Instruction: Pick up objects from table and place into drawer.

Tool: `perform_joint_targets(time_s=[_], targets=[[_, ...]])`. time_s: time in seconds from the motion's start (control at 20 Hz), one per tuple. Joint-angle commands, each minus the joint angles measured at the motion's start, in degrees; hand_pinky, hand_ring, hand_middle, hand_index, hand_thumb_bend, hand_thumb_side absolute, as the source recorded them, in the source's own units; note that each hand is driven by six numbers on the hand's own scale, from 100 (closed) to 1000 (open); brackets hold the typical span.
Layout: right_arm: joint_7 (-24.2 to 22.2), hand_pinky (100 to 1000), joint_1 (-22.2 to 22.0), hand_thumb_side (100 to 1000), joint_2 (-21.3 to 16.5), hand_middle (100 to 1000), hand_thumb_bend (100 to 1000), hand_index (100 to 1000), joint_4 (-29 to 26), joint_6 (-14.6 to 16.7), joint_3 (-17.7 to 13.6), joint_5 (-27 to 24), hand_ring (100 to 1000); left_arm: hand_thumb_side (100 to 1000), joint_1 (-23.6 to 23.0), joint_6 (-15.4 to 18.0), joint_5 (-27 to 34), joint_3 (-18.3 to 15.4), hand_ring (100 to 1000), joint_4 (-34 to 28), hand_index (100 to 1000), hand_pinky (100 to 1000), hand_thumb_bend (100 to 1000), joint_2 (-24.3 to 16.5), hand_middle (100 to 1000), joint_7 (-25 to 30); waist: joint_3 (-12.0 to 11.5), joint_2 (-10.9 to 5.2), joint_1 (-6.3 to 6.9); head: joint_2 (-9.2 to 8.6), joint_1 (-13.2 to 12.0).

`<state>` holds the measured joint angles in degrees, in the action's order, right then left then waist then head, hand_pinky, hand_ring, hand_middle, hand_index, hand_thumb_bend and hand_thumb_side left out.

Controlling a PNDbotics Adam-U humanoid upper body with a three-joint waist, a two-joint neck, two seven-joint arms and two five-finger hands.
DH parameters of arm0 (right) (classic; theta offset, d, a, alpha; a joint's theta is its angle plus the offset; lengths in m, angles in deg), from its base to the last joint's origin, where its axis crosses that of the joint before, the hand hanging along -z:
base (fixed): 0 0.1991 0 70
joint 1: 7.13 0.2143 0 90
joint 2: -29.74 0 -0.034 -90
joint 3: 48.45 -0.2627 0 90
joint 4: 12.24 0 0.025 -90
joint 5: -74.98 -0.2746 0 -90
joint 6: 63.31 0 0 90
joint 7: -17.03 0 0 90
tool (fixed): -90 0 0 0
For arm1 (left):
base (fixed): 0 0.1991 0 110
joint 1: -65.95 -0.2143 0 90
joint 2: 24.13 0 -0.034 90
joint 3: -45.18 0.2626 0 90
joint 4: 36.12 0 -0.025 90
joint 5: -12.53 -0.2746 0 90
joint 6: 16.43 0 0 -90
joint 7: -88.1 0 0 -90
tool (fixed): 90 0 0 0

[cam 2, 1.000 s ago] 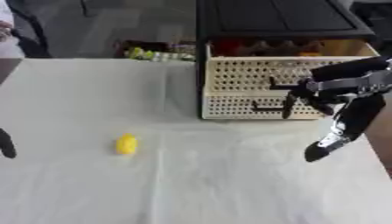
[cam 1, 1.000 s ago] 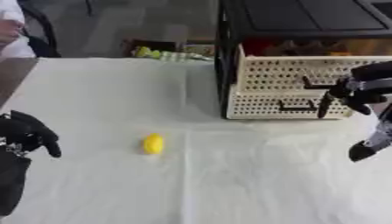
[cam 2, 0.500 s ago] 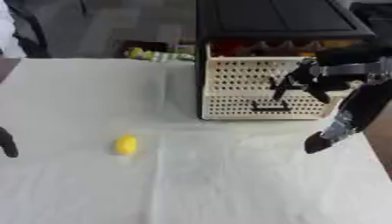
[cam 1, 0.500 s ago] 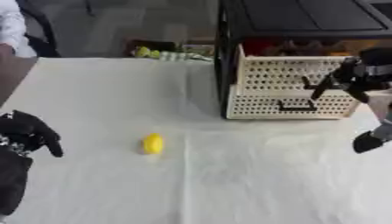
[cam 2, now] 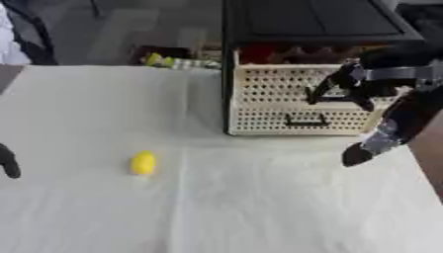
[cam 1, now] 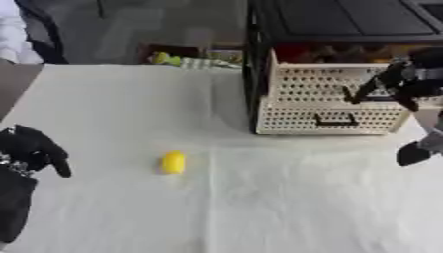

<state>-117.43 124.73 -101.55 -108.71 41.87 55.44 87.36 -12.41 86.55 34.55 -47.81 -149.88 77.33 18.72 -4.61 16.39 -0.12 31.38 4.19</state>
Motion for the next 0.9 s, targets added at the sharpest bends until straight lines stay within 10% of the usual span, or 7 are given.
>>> perform_joint_targets(time_s=[0.05, 0.9], targets=[[1.3, 100, 1.0, 709, -1.3, 100, 710, 851, 0.4, 0.4, -0.3, 1.8, 343, 866, 0.5, -0.2, 0.0, -0.2, 549, -0.8, 620, 415, 100, -0.5, 555, 0.0, 0.0, -0.83, -0.09, -0.49, 0.1], [8.7, 100, 1.7, 759, -0.3, 100, 667, 846, 3.3, 1.6, 0.0, 10.6, 341, 871, 0.2, -0.5, -0.5, -0.1, 549, -0.8, 613, 414, 100, -0.3, 555, 0.3, 0.0, -0.76, -0.09, -0.56, 0.3]])
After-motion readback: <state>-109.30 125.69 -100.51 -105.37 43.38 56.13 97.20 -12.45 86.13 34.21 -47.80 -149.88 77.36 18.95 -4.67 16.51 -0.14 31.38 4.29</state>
